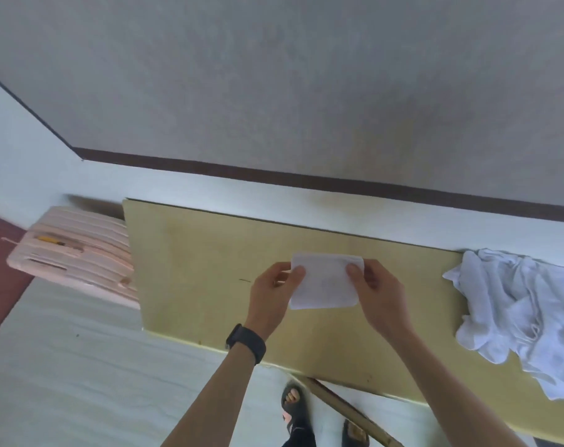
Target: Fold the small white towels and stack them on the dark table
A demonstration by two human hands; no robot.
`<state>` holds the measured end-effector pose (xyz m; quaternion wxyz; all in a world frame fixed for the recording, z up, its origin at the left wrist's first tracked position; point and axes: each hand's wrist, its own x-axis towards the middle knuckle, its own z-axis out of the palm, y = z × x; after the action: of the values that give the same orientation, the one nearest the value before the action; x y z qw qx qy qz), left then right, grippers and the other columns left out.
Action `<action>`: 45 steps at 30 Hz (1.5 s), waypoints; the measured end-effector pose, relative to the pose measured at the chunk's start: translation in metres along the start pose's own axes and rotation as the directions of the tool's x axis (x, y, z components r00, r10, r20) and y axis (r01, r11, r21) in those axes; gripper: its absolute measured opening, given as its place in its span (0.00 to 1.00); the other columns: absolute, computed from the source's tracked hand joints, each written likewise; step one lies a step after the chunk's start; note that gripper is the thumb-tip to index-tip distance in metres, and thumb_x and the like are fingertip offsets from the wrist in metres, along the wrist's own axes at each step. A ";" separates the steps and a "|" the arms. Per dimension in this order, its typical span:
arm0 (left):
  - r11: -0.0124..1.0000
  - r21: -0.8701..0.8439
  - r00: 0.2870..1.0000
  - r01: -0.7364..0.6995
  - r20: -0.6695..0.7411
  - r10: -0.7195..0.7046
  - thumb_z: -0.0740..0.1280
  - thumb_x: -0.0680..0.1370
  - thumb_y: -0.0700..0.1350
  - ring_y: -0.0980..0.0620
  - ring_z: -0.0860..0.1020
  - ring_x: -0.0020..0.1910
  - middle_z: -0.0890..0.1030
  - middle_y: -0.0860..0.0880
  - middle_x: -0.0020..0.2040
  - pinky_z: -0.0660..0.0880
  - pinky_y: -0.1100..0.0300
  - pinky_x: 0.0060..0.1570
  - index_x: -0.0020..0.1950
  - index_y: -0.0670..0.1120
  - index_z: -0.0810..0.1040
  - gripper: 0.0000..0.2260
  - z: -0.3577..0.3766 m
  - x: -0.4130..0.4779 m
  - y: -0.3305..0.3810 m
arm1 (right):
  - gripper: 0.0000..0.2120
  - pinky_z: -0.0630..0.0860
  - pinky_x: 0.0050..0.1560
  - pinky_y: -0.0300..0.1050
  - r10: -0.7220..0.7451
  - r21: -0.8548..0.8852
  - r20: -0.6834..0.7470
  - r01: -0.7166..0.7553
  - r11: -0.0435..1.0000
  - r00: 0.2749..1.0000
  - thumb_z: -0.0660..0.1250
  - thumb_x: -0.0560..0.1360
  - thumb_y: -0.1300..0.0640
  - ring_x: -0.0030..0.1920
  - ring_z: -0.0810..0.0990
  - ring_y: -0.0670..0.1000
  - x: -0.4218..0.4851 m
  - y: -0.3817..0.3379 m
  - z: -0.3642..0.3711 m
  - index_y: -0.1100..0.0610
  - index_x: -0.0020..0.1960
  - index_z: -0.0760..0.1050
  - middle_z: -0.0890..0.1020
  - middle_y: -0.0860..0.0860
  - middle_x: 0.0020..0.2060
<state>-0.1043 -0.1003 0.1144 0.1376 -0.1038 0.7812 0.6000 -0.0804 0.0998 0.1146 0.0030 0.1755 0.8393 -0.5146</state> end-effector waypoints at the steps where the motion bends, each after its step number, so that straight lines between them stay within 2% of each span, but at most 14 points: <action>1: 0.999 0.014 0.998 -0.040 -0.048 0.041 0.66 0.75 0.60 0.60 0.77 0.37 0.83 0.55 0.41 0.73 0.69 0.36 0.50 0.54 0.82 0.12 -0.006 -0.010 0.014 | 0.04 0.71 0.35 0.31 -0.057 0.022 -0.010 0.058 0.998 0.998 0.65 0.79 0.49 0.38 0.78 0.40 -0.004 -0.017 -0.003 0.47 0.48 0.78 0.83 0.44 0.38; 3: 0.993 0.049 0.978 -0.111 -0.170 0.118 0.66 0.78 0.57 0.61 0.75 0.34 0.81 0.55 0.39 0.70 0.70 0.32 0.49 0.53 0.79 0.09 -0.017 -0.032 0.039 | 0.05 0.71 0.35 0.31 -0.175 0.039 -0.021 0.176 0.984 0.984 0.63 0.81 0.49 0.39 0.78 0.40 -0.012 -0.048 -0.005 0.47 0.47 0.76 0.81 0.44 0.38; 6: 0.981 0.094 0.909 -0.170 -0.370 0.193 0.64 0.81 0.53 0.61 0.73 0.32 0.79 0.53 0.37 0.69 0.69 0.31 0.48 0.52 0.76 0.07 -0.032 -0.071 0.064 | 0.08 0.69 0.34 0.33 -0.329 0.003 0.000 0.329 0.944 0.944 0.59 0.82 0.48 0.38 0.77 0.41 -0.030 -0.083 0.002 0.47 0.45 0.70 0.79 0.43 0.36; 8: 0.977 0.109 0.850 -0.183 -0.483 0.213 0.63 0.82 0.54 0.60 0.73 0.32 0.78 0.52 0.36 0.70 0.64 0.31 0.49 0.51 0.75 0.08 -0.043 -0.100 0.070 | 0.09 0.67 0.33 0.36 -0.400 -0.021 0.035 0.400 0.916 0.916 0.58 0.82 0.47 0.35 0.76 0.42 -0.046 -0.100 0.013 0.47 0.43 0.67 0.76 0.44 0.33; 10: 0.979 0.099 0.790 -0.181 -0.579 0.204 0.61 0.82 0.56 0.59 0.74 0.31 0.79 0.50 0.36 0.72 0.58 0.31 0.50 0.51 0.74 0.09 -0.056 -0.132 0.069 | 0.12 0.64 0.30 0.34 -0.455 -0.001 0.069 0.456 0.890 0.888 0.59 0.82 0.48 0.32 0.74 0.43 -0.068 -0.116 0.025 0.46 0.40 0.64 0.74 0.46 0.29; 14: 0.991 0.017 0.672 -0.131 -0.734 0.102 0.61 0.81 0.57 0.58 0.72 0.30 0.78 0.44 0.37 0.68 0.65 0.29 0.47 0.52 0.74 0.11 -0.092 -0.203 0.050 | 0.09 0.68 0.32 0.32 -0.508 0.151 0.211 0.486 0.861 0.835 0.63 0.80 0.48 0.35 0.75 0.43 -0.129 -0.143 0.057 0.48 0.42 0.69 0.76 0.46 0.30; 18: 0.990 -0.105 0.513 -0.093 -0.857 -0.043 0.61 0.81 0.57 0.60 0.74 0.32 0.80 0.49 0.38 0.69 0.68 0.30 0.45 0.54 0.75 0.10 -0.133 -0.286 0.012 | 0.07 0.69 0.36 0.30 -0.539 0.263 0.389 0.471 0.842 0.747 0.65 0.79 0.47 0.39 0.77 0.41 -0.204 -0.157 0.103 0.50 0.46 0.74 0.80 0.44 0.35; 21: 0.982 -0.160 0.381 -0.101 -0.918 -0.111 0.61 0.81 0.59 0.60 0.72 0.30 0.76 0.53 0.34 0.68 0.66 0.30 0.44 0.54 0.75 0.11 -0.166 -0.355 -0.022 | 0.07 0.69 0.36 0.34 -0.587 0.316 0.496 0.497 0.808 0.640 0.66 0.78 0.47 0.36 0.77 0.44 -0.271 -0.165 0.145 0.49 0.45 0.74 0.79 0.43 0.32; 26: 0.971 -0.220 0.119 -0.089 -0.971 -0.209 0.61 0.80 0.59 0.59 0.72 0.29 0.76 0.55 0.32 0.67 0.65 0.29 0.43 0.52 0.75 0.13 -0.227 -0.487 -0.087 | 0.08 0.68 0.34 0.36 -0.663 0.414 0.632 0.549 0.727 0.401 0.67 0.79 0.49 0.33 0.75 0.48 -0.413 -0.180 0.218 0.50 0.43 0.74 0.77 0.45 0.31; 30: 0.958 -0.263 -0.053 -0.115 -0.961 -0.270 0.63 0.80 0.57 0.58 0.69 0.27 0.73 0.58 0.29 0.65 0.66 0.27 0.41 0.50 0.74 0.13 -0.280 -0.605 -0.141 | 0.07 0.67 0.31 0.34 -0.694 0.508 0.692 0.549 0.664 0.198 0.66 0.79 0.49 0.29 0.73 0.46 -0.548 -0.190 0.275 0.49 0.44 0.73 0.77 0.46 0.30; 33: 0.959 -0.263 -0.182 -0.102 -0.943 -0.278 0.64 0.80 0.55 0.59 0.70 0.27 0.73 0.58 0.28 0.66 0.68 0.27 0.42 0.51 0.76 0.11 -0.318 -0.689 -0.177 | 0.07 0.68 0.32 0.34 -0.691 0.560 0.719 0.527 0.640 0.076 0.66 0.79 0.49 0.30 0.73 0.47 -0.647 -0.194 0.315 0.48 0.43 0.72 0.77 0.44 0.30; 40: 0.945 -0.309 -0.406 -0.110 -0.854 -0.326 0.64 0.80 0.55 0.58 0.71 0.30 0.76 0.55 0.31 0.67 0.68 0.28 0.42 0.53 0.76 0.10 -0.381 -0.838 -0.247 | 0.07 0.69 0.35 0.33 -0.676 0.641 0.725 0.493 0.589 -0.135 0.67 0.79 0.48 0.35 0.77 0.45 -0.829 -0.198 0.388 0.50 0.44 0.74 0.79 0.45 0.31; 45: 0.935 -0.319 -0.498 -0.152 -0.793 -0.352 0.65 0.80 0.54 0.60 0.72 0.28 0.78 0.52 0.33 0.68 0.68 0.27 0.43 0.51 0.77 0.10 -0.436 -0.907 -0.289 | 0.07 0.71 0.34 0.39 -0.681 0.705 0.689 0.449 0.549 -0.248 0.67 0.78 0.50 0.34 0.77 0.46 -0.929 -0.211 0.450 0.51 0.43 0.75 0.77 0.45 0.28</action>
<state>0.8036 -0.5992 0.2651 -0.5581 -0.6666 0.3938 0.2986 0.6496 -0.6462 0.2572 0.2814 -0.6125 0.5420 -0.5019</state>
